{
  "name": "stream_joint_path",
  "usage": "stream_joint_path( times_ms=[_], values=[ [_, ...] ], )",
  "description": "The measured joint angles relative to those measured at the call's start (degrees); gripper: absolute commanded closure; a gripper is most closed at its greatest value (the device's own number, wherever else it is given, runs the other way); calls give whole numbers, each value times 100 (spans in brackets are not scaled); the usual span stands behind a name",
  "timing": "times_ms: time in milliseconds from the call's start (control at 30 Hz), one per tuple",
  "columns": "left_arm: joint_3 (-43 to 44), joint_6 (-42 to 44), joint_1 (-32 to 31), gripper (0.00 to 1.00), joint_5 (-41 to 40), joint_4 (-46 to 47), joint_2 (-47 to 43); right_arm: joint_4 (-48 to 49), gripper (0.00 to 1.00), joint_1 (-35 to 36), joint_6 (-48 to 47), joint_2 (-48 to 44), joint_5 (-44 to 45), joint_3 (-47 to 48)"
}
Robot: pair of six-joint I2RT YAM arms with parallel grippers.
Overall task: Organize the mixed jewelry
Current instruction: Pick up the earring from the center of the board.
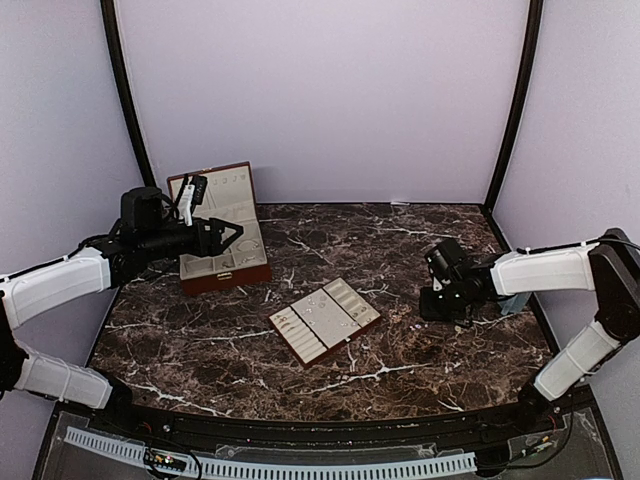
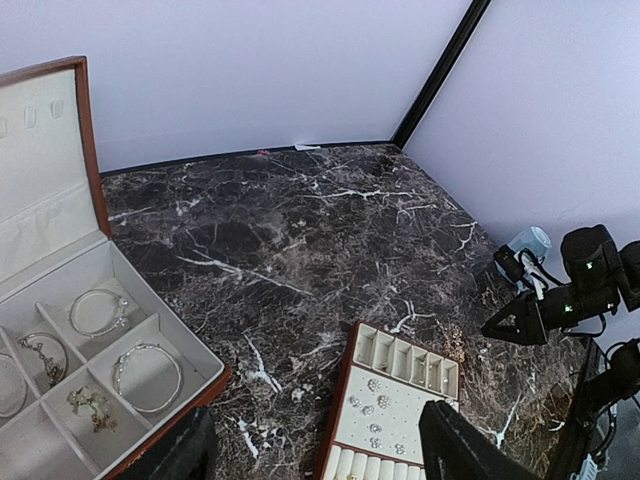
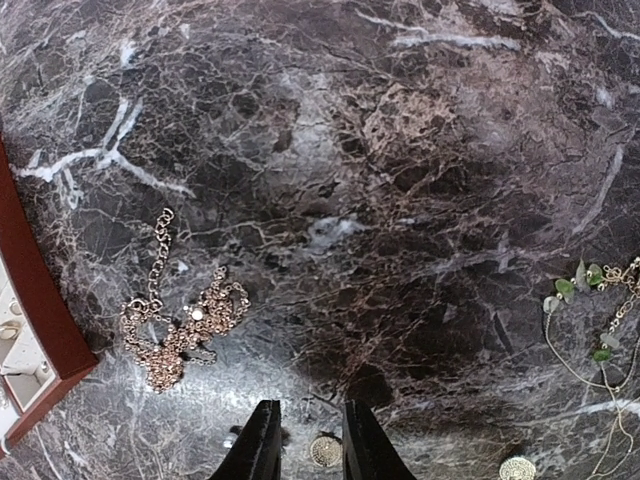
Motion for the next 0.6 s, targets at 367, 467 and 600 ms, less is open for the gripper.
stream_joint_path(
  times_ms=[367,467,600],
  values=[
    [0,0,0,27,2,0,0,15,94,-44,162,184,48,-70],
    [0,0,0,27,2,0,0,37,94,-48,168,199,39,-70],
    [-2,0,0,27,2,0,-2,79,99,-50,188,214,24,-92]
  ],
)
